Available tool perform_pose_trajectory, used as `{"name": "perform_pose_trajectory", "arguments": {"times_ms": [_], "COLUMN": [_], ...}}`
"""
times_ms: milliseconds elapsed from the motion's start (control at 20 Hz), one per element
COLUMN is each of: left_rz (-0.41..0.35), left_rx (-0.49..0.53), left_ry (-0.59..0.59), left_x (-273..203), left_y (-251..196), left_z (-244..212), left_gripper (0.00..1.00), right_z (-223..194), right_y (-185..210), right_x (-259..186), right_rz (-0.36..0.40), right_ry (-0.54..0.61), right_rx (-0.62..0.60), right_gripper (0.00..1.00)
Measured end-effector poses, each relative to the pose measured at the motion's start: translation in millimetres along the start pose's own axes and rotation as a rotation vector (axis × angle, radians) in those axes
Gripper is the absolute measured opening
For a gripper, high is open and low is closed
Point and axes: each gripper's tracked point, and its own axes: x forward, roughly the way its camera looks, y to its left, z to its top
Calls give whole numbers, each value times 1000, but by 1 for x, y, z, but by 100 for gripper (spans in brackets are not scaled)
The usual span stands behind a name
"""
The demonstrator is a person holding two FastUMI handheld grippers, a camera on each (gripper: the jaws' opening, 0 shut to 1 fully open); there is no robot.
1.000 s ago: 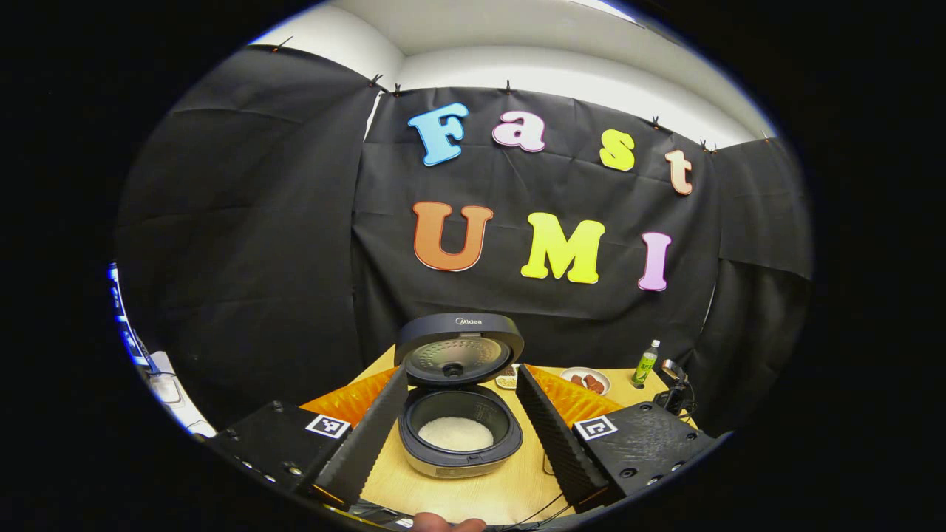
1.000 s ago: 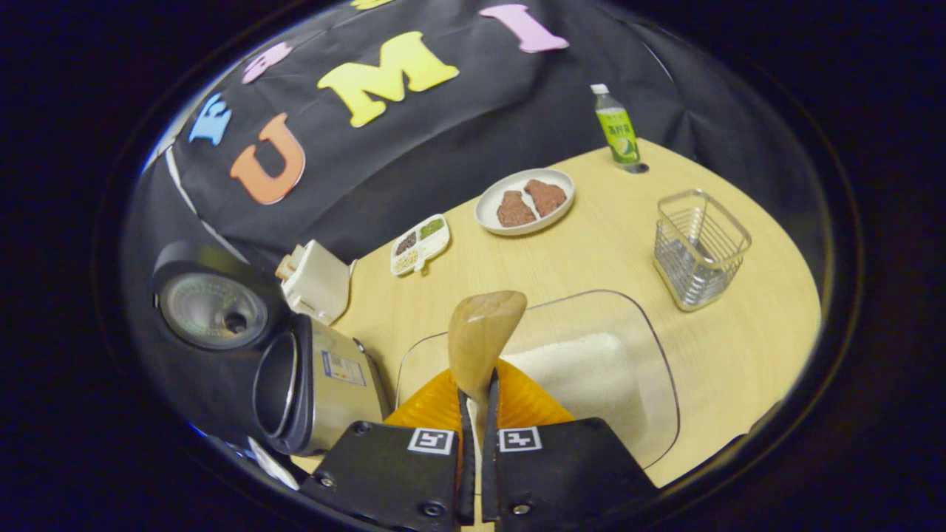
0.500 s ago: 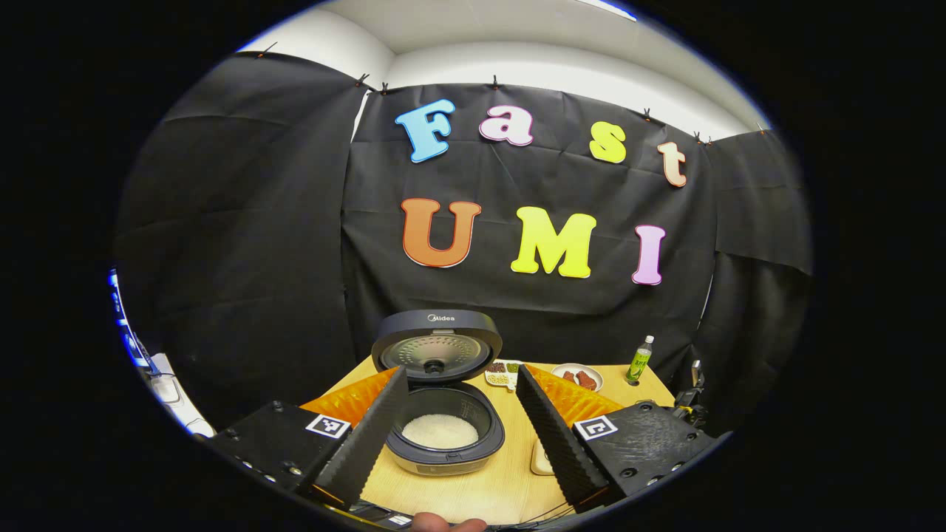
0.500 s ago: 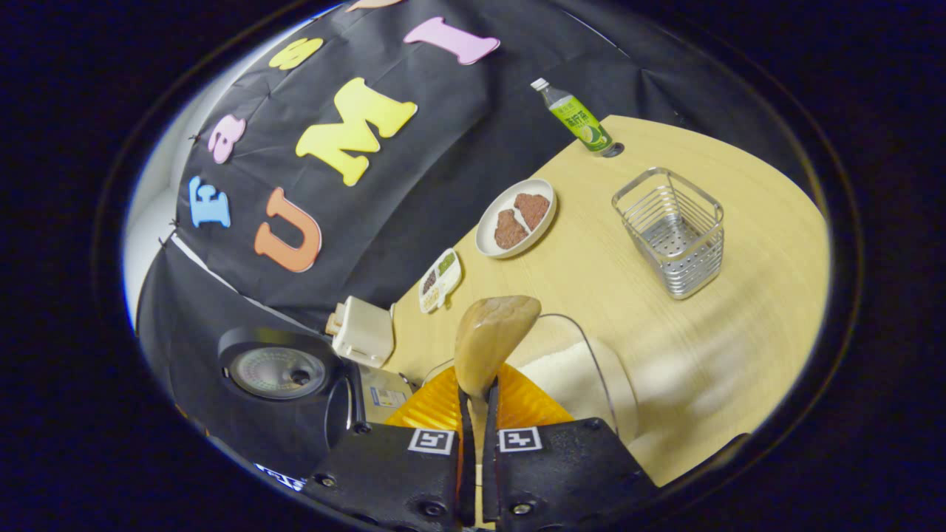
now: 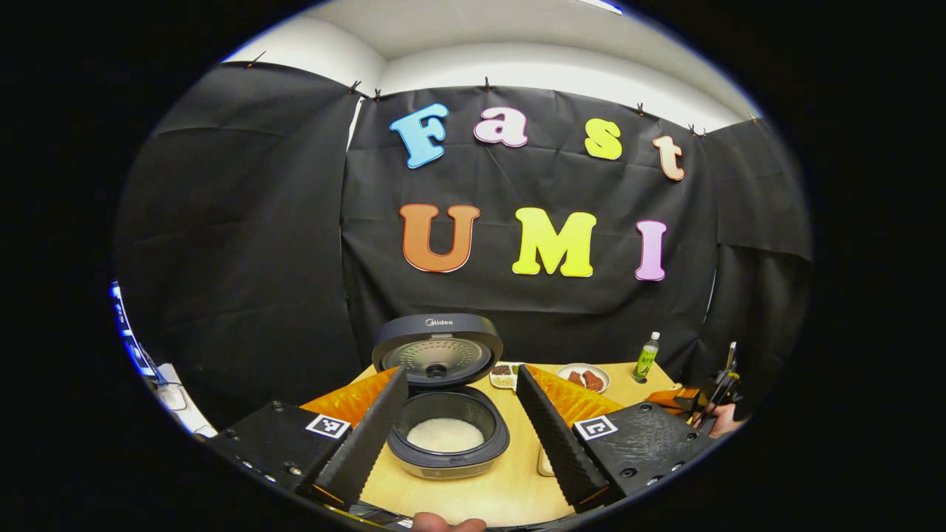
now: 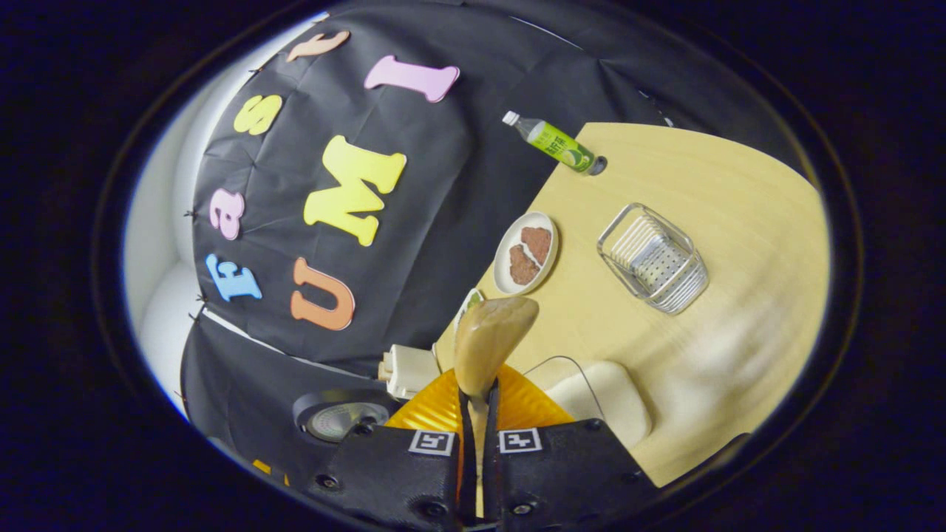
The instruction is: Close the left gripper, press the button to open the rice cooker; take a wooden spoon from the chopstick holder with the right hand, scoop a spoonful of rice and pour it into the rice cooker, then put the wooden spoon back into the chopstick holder.
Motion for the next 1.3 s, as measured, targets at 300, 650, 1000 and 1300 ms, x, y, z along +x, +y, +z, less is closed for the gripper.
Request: {"name": "perform_pose_trajectory", "arguments": {"times_ms": [300, 650, 1000, 1300], "left_rz": [49, 87, 141, 161], "left_rx": [24, -6, -30, -40], "left_ry": [-14, -40, -40, -46], "left_x": [-16, -33, -45, -56], "left_y": [23, 42, 54, 52], "left_z": [-5, -1, -2, -4], "left_gripper": [95, 95, 95, 94], "right_z": [-38, -132, -192, -212], "right_y": [97, 194, 211, 220], "right_x": [28, 80, 115, 127], "right_rz": [112, 212, 185, 177], "right_ry": [100, 259, 282, 236], "right_rx": [-52, -194, -389, -644], "right_gripper": [9, 8, 9, 9]}}
